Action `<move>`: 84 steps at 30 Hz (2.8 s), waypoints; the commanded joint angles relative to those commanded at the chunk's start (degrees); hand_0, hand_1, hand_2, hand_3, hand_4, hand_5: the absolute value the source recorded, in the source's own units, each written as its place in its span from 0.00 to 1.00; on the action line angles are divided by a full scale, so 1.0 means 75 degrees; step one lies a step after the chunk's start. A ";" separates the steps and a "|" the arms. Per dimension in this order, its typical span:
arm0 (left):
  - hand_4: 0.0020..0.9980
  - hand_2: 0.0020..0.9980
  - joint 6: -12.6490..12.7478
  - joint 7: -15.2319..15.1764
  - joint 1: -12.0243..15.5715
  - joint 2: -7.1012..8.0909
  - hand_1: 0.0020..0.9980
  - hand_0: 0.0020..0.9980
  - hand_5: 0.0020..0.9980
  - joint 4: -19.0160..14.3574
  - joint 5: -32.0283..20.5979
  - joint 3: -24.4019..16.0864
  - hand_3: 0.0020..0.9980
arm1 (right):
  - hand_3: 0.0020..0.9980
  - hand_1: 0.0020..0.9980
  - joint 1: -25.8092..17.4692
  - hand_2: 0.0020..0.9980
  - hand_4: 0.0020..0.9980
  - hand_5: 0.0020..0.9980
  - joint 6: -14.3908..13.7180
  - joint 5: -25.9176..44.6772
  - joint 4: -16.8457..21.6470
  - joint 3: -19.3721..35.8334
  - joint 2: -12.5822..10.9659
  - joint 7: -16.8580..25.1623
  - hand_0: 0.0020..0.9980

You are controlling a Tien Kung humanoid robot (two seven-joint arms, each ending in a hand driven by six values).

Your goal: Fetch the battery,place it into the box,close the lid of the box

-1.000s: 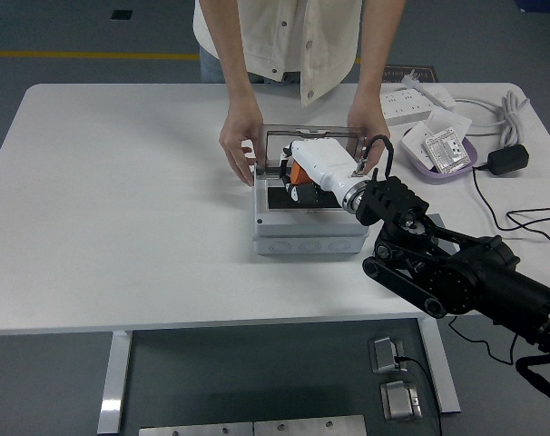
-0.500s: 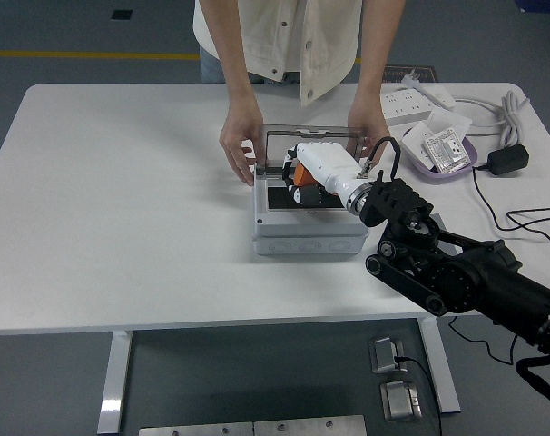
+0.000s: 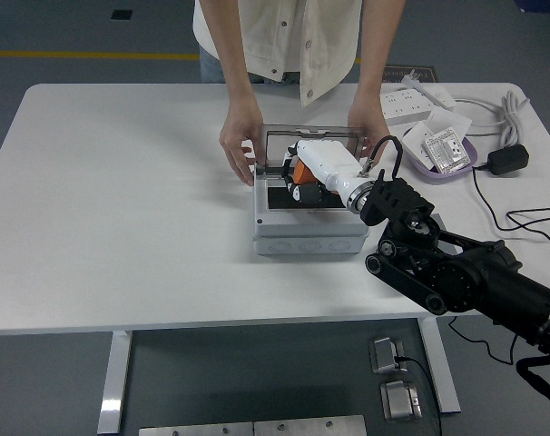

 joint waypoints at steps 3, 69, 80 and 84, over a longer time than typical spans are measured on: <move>0.16 0.52 -0.0002 0.0006 -0.0001 -0.0001 0.57 0.43 0.00 0.0000 0.0015 -0.0013 0.49 | 0.39 0.30 0.0003 0.34 0.68 0.25 -0.0019 0.0015 -0.0002 0.0008 -0.0002 -0.0002 0.22; 0.14 0.52 -0.0028 0.0109 -0.0011 -0.0036 0.57 0.43 0.00 0.0000 0.0191 -0.0129 0.49 | 0.51 0.38 -0.0352 0.43 0.91 0.58 0.1408 0.0724 0.2517 0.1455 -0.0781 -0.1148 0.41; 0.13 0.52 -0.0036 0.0134 -0.0009 -0.0057 0.57 0.43 0.00 0.0000 0.0220 -0.0129 0.49 | 0.49 0.33 -0.0361 0.38 0.89 0.59 0.1833 0.0661 0.2887 0.2040 -0.0948 -0.1515 0.28; 0.13 0.52 -0.0039 0.0134 -0.0021 -0.0060 0.57 0.43 0.00 0.0000 0.0213 -0.0117 0.49 | 0.47 0.32 -0.0305 0.37 0.89 0.59 0.1660 0.0621 0.2741 0.2283 -0.0963 -0.1435 0.27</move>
